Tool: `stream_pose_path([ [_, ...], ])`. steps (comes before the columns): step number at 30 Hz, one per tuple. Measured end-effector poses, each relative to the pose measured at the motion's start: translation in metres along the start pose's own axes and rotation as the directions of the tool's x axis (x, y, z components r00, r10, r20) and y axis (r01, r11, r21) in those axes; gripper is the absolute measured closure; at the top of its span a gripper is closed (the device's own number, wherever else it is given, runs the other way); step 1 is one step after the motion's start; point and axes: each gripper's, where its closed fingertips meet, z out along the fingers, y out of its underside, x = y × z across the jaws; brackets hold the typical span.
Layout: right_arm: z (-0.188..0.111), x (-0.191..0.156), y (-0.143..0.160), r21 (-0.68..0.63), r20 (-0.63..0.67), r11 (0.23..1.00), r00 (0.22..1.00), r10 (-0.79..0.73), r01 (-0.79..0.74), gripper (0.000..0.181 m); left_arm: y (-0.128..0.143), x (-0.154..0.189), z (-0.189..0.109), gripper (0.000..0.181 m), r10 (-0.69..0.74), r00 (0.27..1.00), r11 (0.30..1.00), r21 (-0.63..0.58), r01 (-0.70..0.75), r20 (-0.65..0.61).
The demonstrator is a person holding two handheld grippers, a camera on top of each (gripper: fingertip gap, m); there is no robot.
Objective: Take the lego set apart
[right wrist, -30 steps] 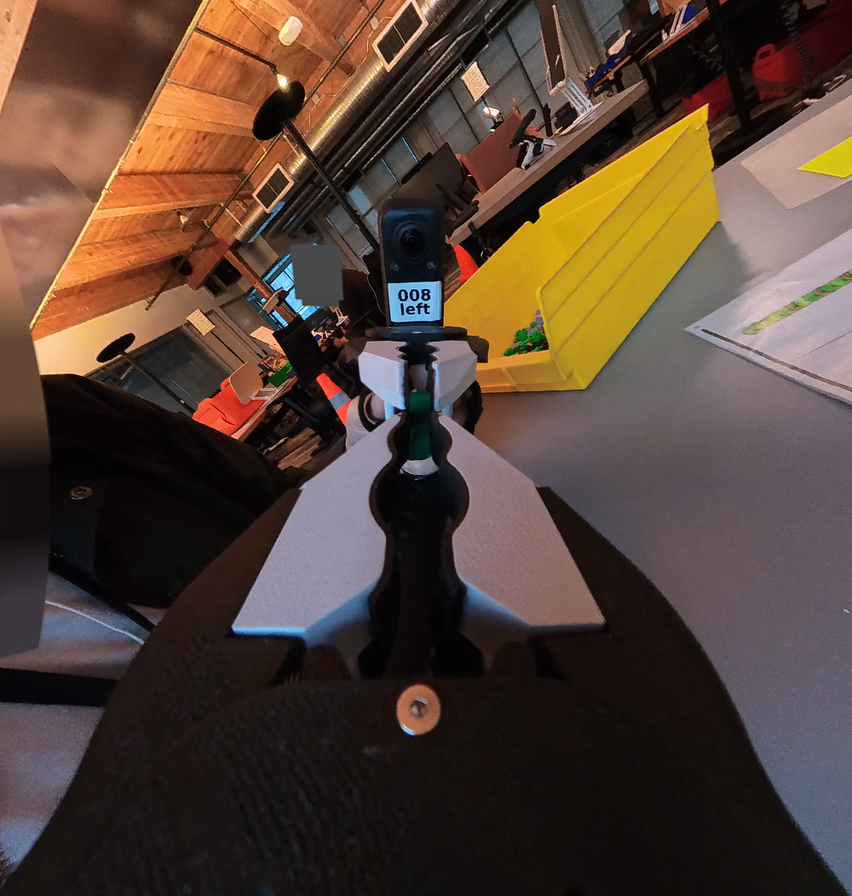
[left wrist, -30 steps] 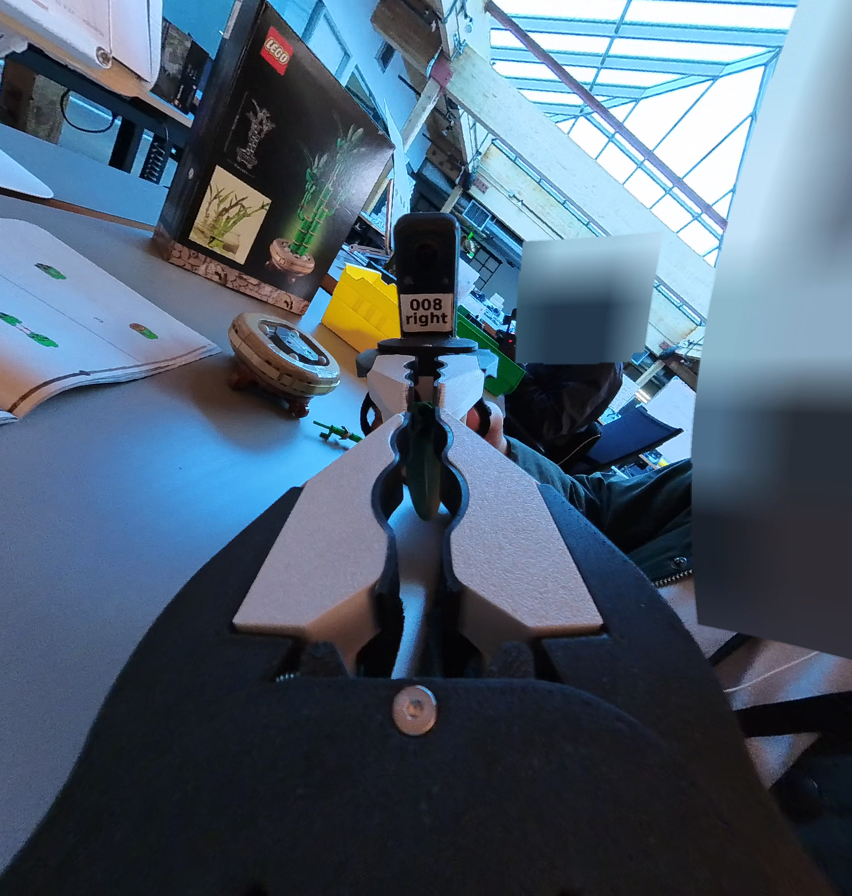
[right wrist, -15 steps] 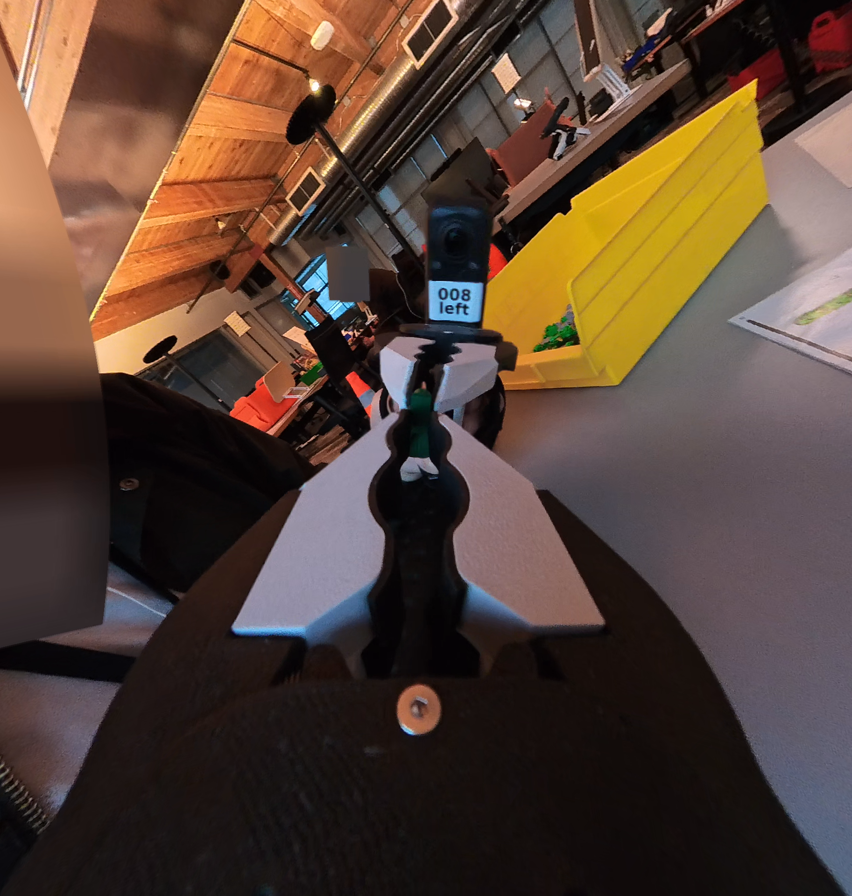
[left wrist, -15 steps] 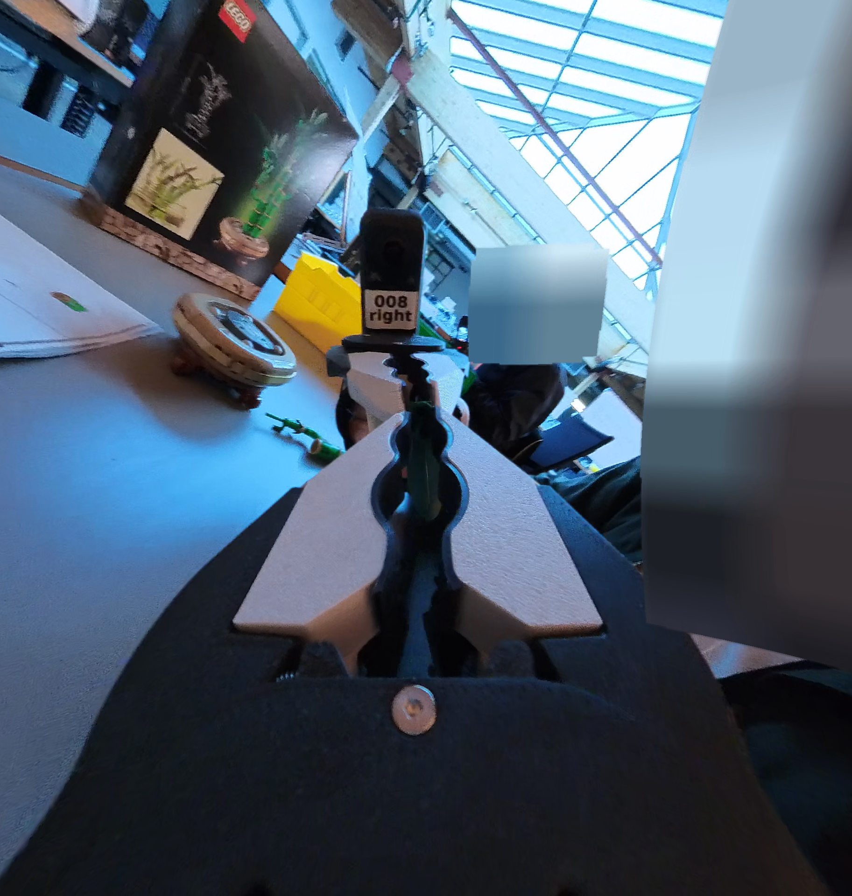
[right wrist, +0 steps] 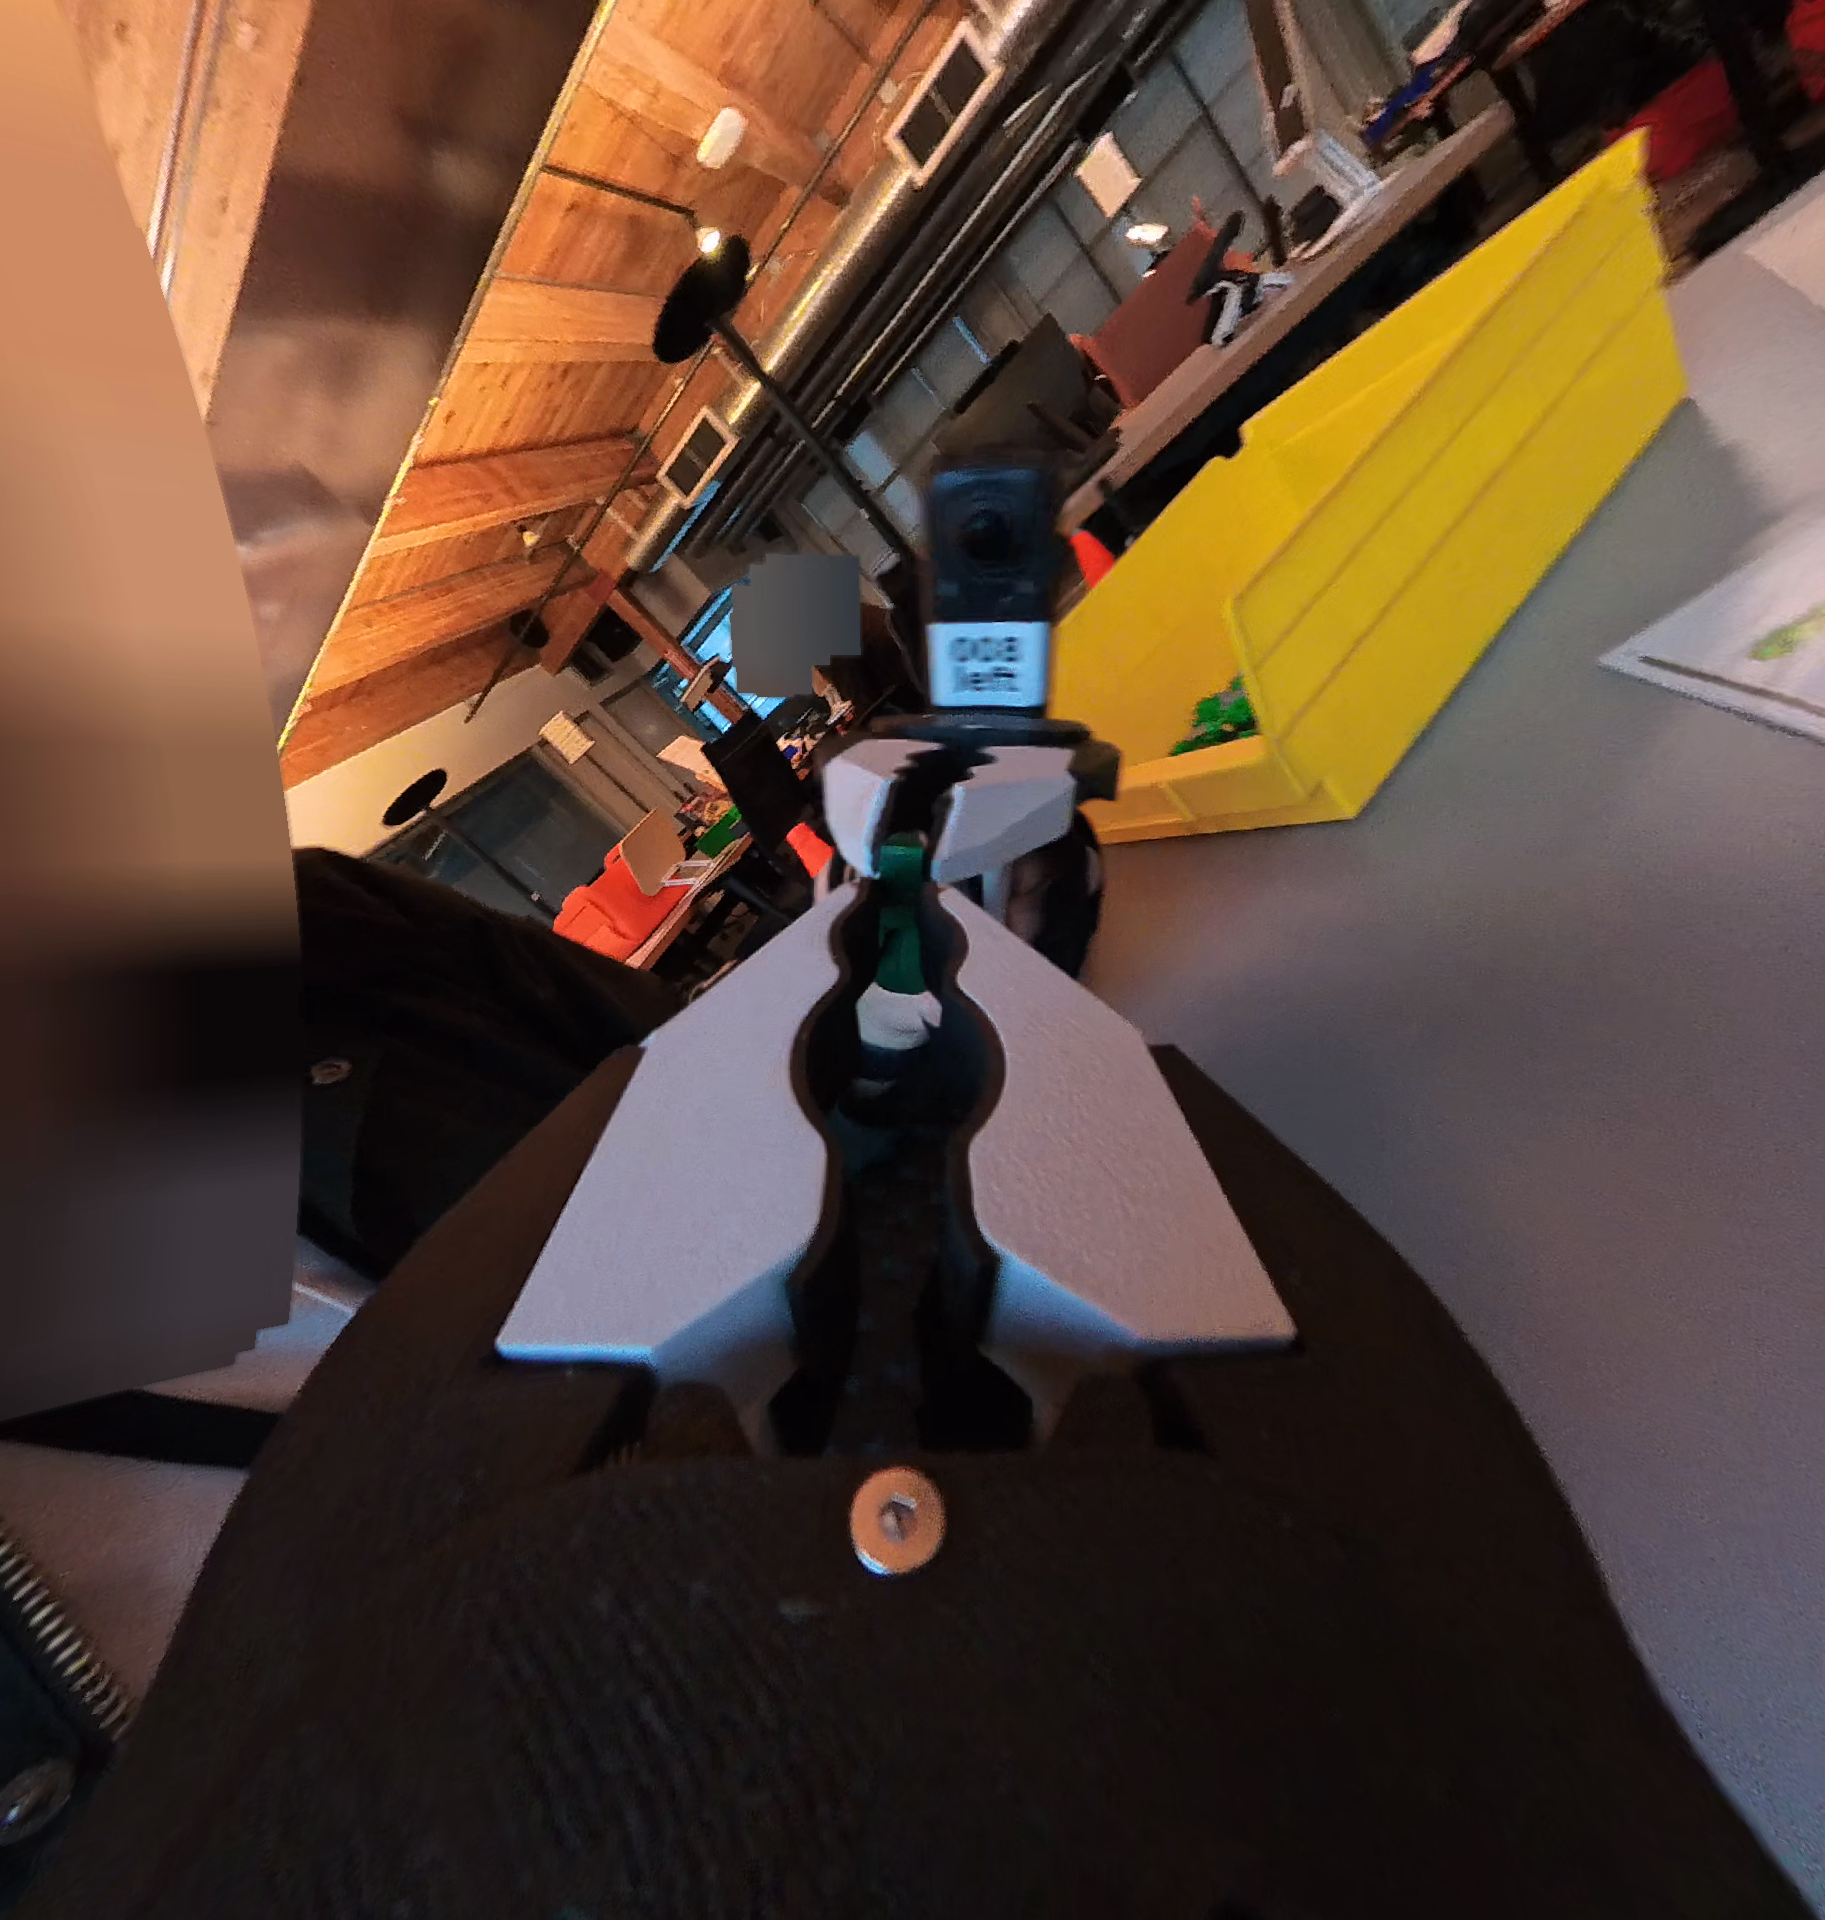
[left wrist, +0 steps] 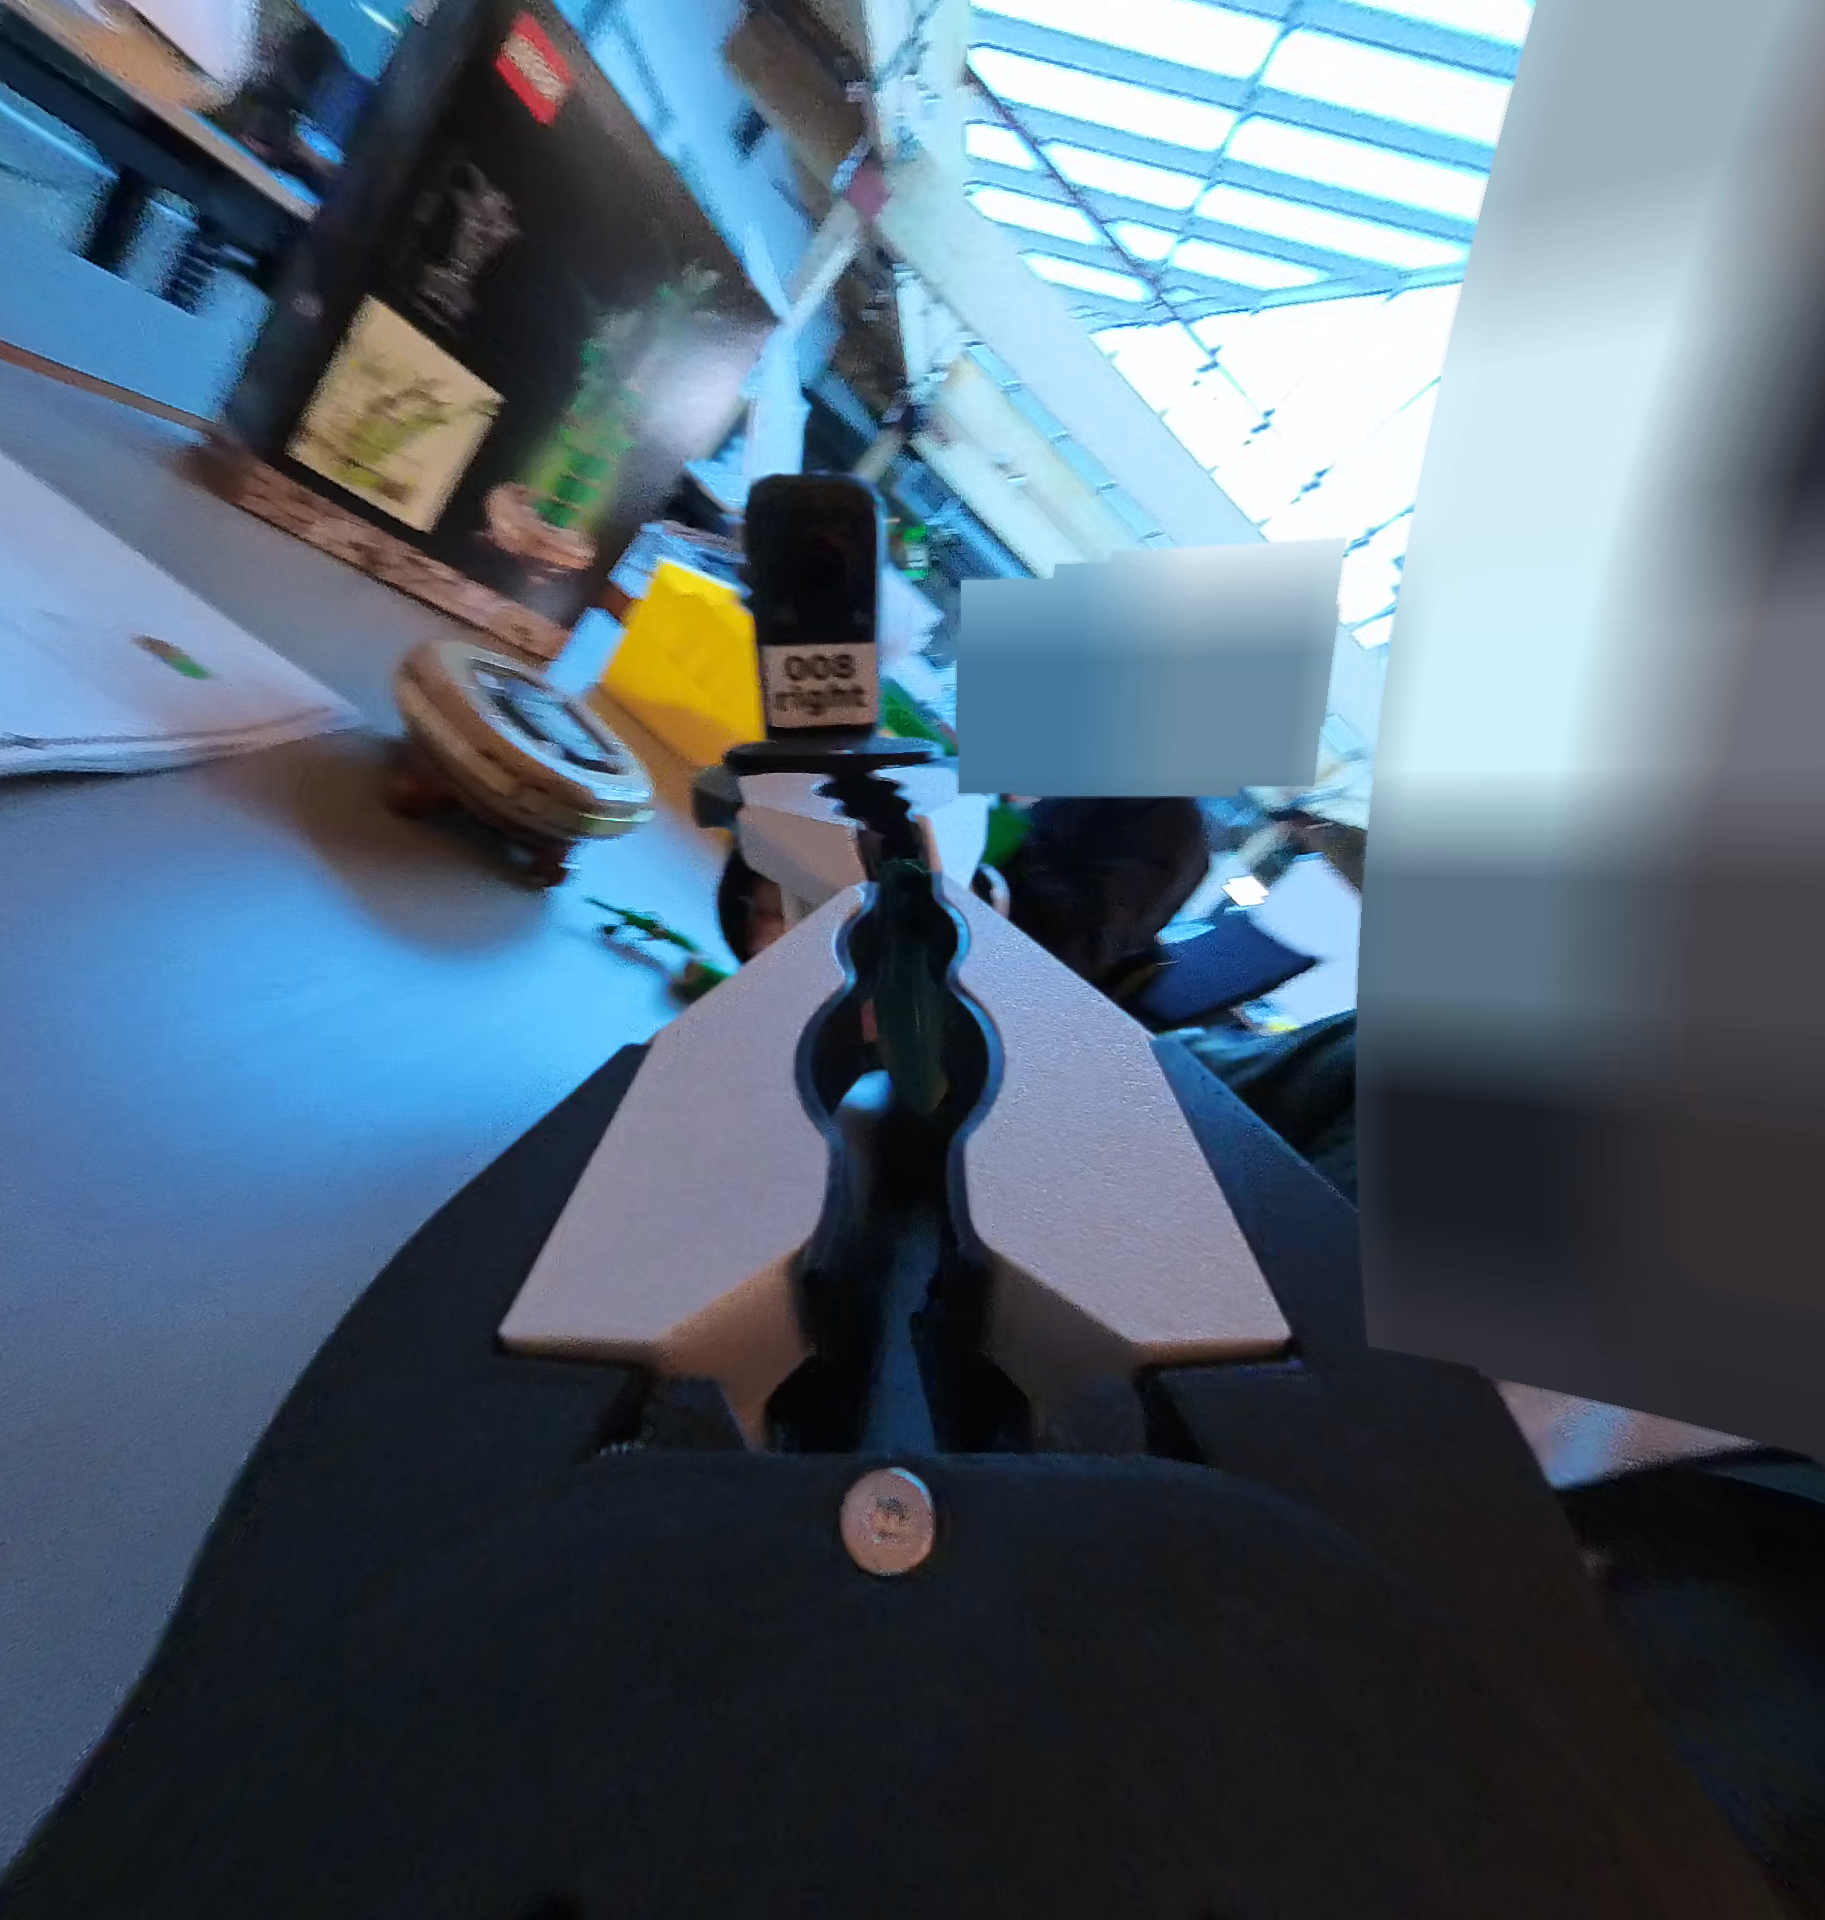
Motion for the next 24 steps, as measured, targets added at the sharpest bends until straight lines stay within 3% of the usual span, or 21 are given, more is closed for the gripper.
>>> stream_pose_path([
  [3,0.0,0.01,-0.002,0.029,-0.04,0.999,0.999,0.017,-0.016,0.175,0.0,-0.01,0.0,0.176,0.11,0.987,0.994,-0.021,-0.109,0.116],
  [9,-0.003,0.019,-0.001,0.022,-0.135,0.998,0.989,-0.061,0.064,0.175,0.002,-0.019,-0.001,0.176,0.151,0.97,0.988,-0.036,-0.147,0.19],
  [18,-0.003,0.002,-0.003,0.061,0.003,0.998,1.0,0.019,-0.019,0.177,-0.001,-0.003,0.001,0.176,-0.019,1.0,1.0,0.016,0.019,0.024],
  [24,-0.003,-0.004,-0.008,0.102,0.042,0.994,0.999,0.028,-0.033,0.176,-0.006,0.003,0.002,0.176,-0.038,0.999,0.998,0.054,0.039,-0.014],
])
